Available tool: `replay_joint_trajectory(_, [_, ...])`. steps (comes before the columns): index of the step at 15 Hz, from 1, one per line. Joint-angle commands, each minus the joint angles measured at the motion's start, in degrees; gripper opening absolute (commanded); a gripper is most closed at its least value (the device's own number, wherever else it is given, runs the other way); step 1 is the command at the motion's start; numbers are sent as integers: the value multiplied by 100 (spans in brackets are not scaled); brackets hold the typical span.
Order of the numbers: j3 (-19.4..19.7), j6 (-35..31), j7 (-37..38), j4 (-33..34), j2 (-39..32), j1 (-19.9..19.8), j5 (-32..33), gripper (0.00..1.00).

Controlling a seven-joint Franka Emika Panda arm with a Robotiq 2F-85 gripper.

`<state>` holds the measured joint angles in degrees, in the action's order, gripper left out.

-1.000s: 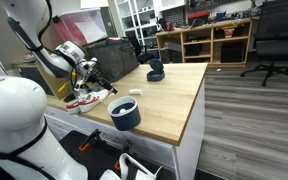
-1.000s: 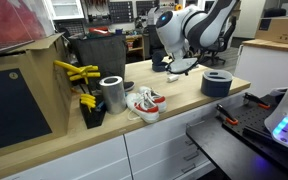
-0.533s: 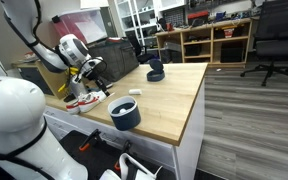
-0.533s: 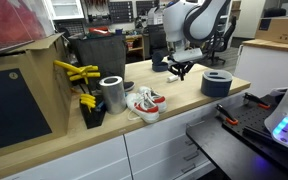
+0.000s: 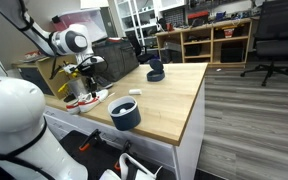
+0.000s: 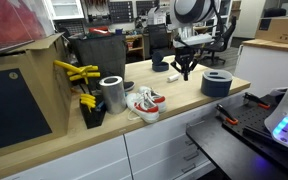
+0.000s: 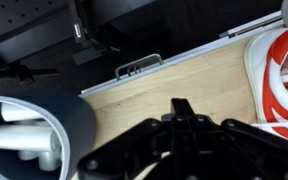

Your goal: Put the two white objects in the white and grey container.

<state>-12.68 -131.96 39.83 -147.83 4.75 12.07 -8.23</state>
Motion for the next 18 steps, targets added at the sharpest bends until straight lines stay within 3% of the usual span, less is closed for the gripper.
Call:
replay_joint_trajectory(1, [194, 976, -534, -161, 857, -146, -286, 0])
replay_joint_trajectory(6, [169, 1886, -469, -227, 1216, -311, -32, 0])
replay_joint_trajectory(10, [118, 2350, -161, -211, 1089, -479, 460, 0])
replay_joint_trajectory(18, [267, 2044, 1355, -5, 570, -1055, 1793, 0])
